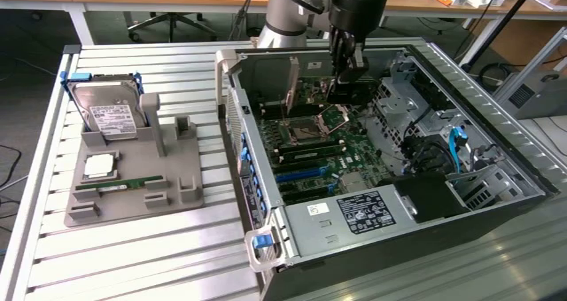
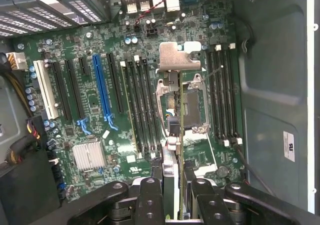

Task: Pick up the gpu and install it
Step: 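Insert the gpu into the slot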

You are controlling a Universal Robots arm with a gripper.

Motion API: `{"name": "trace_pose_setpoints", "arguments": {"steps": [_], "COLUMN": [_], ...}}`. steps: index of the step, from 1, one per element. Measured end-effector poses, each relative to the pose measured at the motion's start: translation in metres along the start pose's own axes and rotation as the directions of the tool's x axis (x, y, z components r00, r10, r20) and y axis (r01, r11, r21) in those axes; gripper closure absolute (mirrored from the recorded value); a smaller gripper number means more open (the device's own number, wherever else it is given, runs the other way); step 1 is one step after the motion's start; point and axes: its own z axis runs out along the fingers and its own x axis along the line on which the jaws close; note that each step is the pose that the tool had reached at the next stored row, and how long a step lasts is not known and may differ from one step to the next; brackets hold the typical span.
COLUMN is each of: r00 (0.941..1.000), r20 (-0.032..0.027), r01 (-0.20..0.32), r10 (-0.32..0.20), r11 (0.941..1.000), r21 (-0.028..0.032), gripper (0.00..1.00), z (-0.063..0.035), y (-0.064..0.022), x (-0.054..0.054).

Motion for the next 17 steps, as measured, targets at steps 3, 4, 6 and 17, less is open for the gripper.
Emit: {"name": "trace_pose_setpoints", "arguments": {"steps": [3,4,6,17], "r00": [1.0000,0.9999,0.9999,0.9987], "r20": [0.0005,0.0007,0.0010,0.0019], "r01": [0.008,0.011,0.017,0.052], "r10": [-0.008,-0.011,-0.017,-0.052], "r11": [1.0000,0.9999,0.9999,0.9987], "r21": [-0.0001,-0.0001,-0.0001,-0.0003], "gripper": [0.73,0.73,0.73,0.73], "z": [0.0001,0.0002,0.0002,0.0007], "y": [0.0000,0.0000,0.0000,0.0000], "x": [0.0000,0.0000,0.0000,0.0000]}}
